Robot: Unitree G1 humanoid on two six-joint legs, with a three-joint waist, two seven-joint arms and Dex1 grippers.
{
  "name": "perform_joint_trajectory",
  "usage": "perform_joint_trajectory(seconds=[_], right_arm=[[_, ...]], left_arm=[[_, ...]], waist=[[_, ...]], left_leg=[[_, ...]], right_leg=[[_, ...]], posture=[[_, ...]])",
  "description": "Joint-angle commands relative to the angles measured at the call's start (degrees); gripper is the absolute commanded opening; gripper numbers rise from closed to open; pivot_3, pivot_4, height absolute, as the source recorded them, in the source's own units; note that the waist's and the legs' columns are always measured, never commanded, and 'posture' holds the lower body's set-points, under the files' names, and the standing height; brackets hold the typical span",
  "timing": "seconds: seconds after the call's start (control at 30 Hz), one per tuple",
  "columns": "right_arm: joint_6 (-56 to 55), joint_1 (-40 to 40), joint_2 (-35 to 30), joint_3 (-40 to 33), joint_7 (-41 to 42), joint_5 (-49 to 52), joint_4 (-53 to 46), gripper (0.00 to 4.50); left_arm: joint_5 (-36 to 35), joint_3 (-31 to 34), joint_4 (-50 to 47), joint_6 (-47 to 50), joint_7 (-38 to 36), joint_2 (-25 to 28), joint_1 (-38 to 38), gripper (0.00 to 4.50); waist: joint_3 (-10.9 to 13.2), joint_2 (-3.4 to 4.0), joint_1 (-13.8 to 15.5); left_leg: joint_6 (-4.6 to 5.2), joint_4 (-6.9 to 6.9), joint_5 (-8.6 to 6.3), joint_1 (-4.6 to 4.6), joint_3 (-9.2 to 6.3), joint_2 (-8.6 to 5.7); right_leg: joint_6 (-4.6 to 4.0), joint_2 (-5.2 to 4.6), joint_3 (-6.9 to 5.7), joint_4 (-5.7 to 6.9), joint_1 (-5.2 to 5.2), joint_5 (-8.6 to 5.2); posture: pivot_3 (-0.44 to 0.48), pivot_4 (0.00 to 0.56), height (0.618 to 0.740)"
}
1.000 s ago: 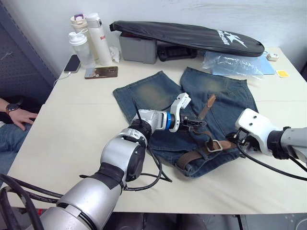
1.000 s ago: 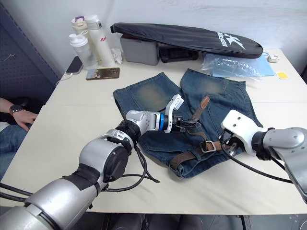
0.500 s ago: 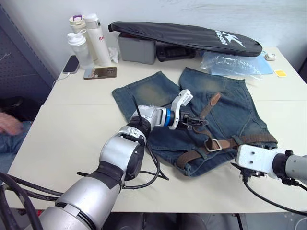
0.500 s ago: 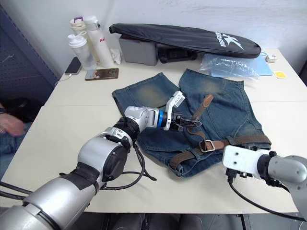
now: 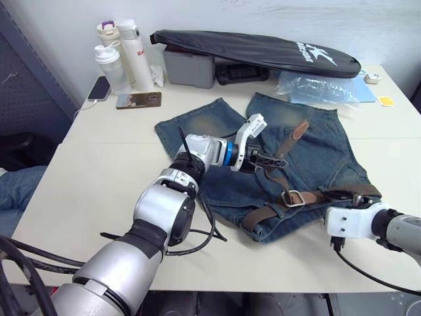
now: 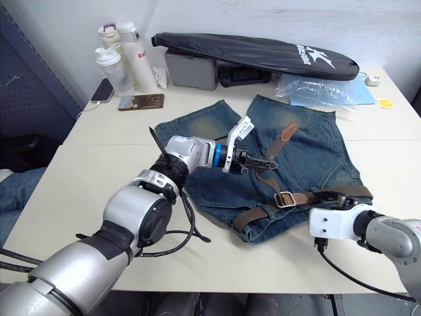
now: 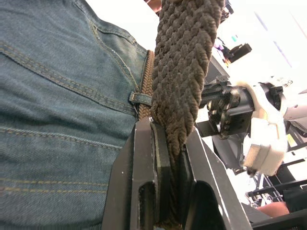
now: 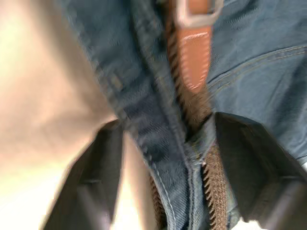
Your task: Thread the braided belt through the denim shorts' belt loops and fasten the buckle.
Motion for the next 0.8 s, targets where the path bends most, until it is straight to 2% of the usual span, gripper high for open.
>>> perform_joint_trajectory(seconds=[0.03,0.17,0.33,0.4,0.47,0.53,0.67,0.73,0.8], right_arm=[[-0.57,2.10,-0.32,-4.91,1.79,-0.63,-1.93,4.48],[-3.03,1.43,-0.28,-1.69,-0.02,-6.07,0.90,4.48],[-2.38,-4.07,2.41,4.19,-3.83,-11.41,4.84,4.48],[-2.69,-5.94,3.87,5.10,-4.20,-10.68,5.60,4.48],[-2.69,-7.24,5.15,5.96,-3.73,-9.18,5.54,3.95],[-2.51,-7.78,6.09,7.03,-2.38,-8.04,4.88,3.12],[-0.14,-10.05,9.09,10.45,0.34,-5.24,2.46,1.07],[1.96,-11.94,11.15,12.59,1.22,-4.52,1.30,0.30],[4.81,-14.23,13.40,14.94,2.02,-4.67,-0.10,0.26]], left_arm=[[-1.48,0.16,-2.48,0.15,-0.71,0.17,-0.50,0.00],[-1.88,0.17,-2.91,0.42,-0.40,-0.30,-0.52,0.00],[-2.24,0.22,-3.34,0.60,-0.28,-0.39,-0.98,0.00],[-2.28,0.23,-3.58,0.70,-0.27,-0.06,-1.09,0.00],[-2.20,0.09,-3.88,0.88,-0.42,0.39,-1.03,0.00],[-2.04,-0.07,-4.10,0.91,-0.43,0.86,-0.94,0.00],[-2.06,0.46,-3.84,0.39,0.64,2.15,-1.39,0.00],[-2.16,0.81,-3.59,0.02,1.16,2.97,-1.85,0.00],[-2.10,0.89,-3.44,-0.47,1.49,3.90,-2.26,0.00]], waist=[[0.00,-0.01,0.05],[0.00,0.00,-0.05],[-0.02,0.02,-0.43],[-0.02,0.02,-0.74],[-0.02,0.02,-0.97],[-0.02,0.03,-1.24],[-0.02,0.03,-1.38],[-0.02,0.02,-1.58],[-0.02,0.02,-1.78]], left_leg=[[0.00,0.00,0.00,0.01,0.00,0.00],[0.01,-0.05,-0.01,0.03,0.01,-0.01],[0.01,-0.03,0.00,0.07,0.01,0.02],[0.01,-0.01,0.00,0.09,0.01,0.02],[0.01,0.04,0.00,0.08,0.00,0.03],[0.01,0.10,0.00,0.08,0.00,0.02],[0.01,0.28,0.00,0.08,-0.02,0.03],[0.01,0.30,0.00,0.11,-0.03,0.04],[0.01,0.30,0.00,0.12,-0.02,0.09]], right_leg=[[0.00,0.00,0.00,-0.01,0.03,0.00],[0.00,-0.01,-0.01,-0.03,0.12,0.00],[-0.01,0.02,-0.01,0.05,0.10,0.00],[-0.01,0.02,0.00,0.08,0.11,0.00],[-0.02,0.03,-0.01,0.08,0.14,0.01],[-0.02,0.02,-0.01,0.13,0.14,0.01],[-0.02,0.02,-0.01,0.17,0.15,0.01],[-0.02,0.04,-0.01,0.18,0.16,0.01],[-0.05,0.08,0.00,0.19,0.16,0.03]], posture=[[0.000,0.150,0.740],[0.000,0.150,0.740],[0.000,0.150,0.740],[0.000,0.150,0.740],[0.000,0.150,0.740],[0.000,0.150,0.740],[0.000,0.150,0.740],[0.000,0.150,0.740],[0.000,0.150,0.740]])
